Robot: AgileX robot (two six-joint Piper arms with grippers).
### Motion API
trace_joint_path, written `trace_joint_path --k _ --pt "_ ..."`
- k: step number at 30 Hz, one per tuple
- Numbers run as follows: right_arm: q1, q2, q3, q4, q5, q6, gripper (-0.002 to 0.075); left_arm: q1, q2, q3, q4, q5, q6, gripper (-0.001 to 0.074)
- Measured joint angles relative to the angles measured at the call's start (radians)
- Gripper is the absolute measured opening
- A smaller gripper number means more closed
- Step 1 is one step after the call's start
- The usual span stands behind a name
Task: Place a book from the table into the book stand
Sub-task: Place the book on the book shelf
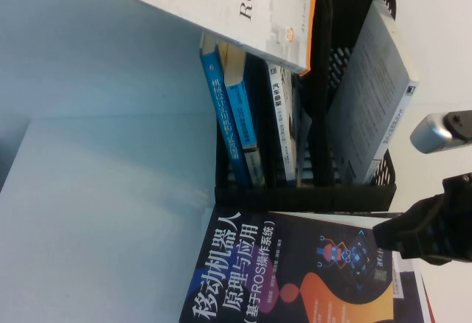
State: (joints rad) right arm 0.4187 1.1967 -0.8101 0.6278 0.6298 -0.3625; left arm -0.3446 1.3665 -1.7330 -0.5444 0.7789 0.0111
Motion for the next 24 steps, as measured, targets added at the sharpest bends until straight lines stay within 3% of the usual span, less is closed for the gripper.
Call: trace_joint_path --k 5,11,19,24 --pt "0.0 0.0 0.0 -0.015 0.032 0.0 -0.0003 -0.087 0.173 -0.167 0.233 0.022 -0.148 0.01" --pt "0.0 -0.002 0.0 -0.055 0.049 0.0 -0.0003 -0.133 0.334 -0.311 0.304 0.073 -0.21 0.0099" --pt "0.0 -0.002 0.0 -0.095 0.069 0.018 -0.0003 -0.14 0.391 -0.361 0.496 0.135 -0.34 0.0099" --pt "0.0 -0.002 0.0 -0.111 0.069 0.027 -0.0003 -0.198 0.391 -0.382 0.601 0.151 -0.406 0.0099"
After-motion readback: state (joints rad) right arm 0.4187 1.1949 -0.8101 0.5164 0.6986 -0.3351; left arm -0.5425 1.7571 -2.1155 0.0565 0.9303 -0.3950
